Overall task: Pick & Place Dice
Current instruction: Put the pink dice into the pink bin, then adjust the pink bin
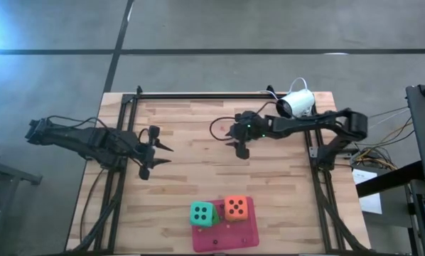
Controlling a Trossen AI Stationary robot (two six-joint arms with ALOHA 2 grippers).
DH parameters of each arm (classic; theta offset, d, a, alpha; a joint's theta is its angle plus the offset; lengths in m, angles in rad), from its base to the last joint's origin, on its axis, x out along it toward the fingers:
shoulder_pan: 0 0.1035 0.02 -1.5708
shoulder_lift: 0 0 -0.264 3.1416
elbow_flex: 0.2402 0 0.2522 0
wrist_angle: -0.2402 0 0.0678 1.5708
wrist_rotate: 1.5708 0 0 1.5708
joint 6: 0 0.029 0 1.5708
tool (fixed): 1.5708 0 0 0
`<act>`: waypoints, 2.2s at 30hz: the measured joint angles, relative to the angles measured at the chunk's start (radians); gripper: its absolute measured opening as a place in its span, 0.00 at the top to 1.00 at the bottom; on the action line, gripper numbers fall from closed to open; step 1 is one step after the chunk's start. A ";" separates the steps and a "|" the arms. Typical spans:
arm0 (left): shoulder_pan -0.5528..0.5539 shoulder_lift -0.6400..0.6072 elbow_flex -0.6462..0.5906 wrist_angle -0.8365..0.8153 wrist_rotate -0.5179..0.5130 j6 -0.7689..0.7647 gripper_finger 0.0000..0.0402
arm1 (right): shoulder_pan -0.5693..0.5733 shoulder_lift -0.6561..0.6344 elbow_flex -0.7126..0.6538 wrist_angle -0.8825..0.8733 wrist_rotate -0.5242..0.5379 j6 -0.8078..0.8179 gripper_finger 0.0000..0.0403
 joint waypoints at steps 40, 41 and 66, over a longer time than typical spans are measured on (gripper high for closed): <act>0.015 0.002 0.001 0.007 -0.018 0.006 0.56 | -0.192 0.368 0.117 0.248 -0.086 0.083 0.54; 0.015 0.002 0.000 0.007 -0.018 0.006 0.55 | -0.191 0.376 0.132 0.220 -0.083 0.086 0.54; 0.016 0.002 -0.001 0.018 -0.036 0.003 0.59 | -0.103 -0.004 0.054 -0.200 -0.013 0.137 0.54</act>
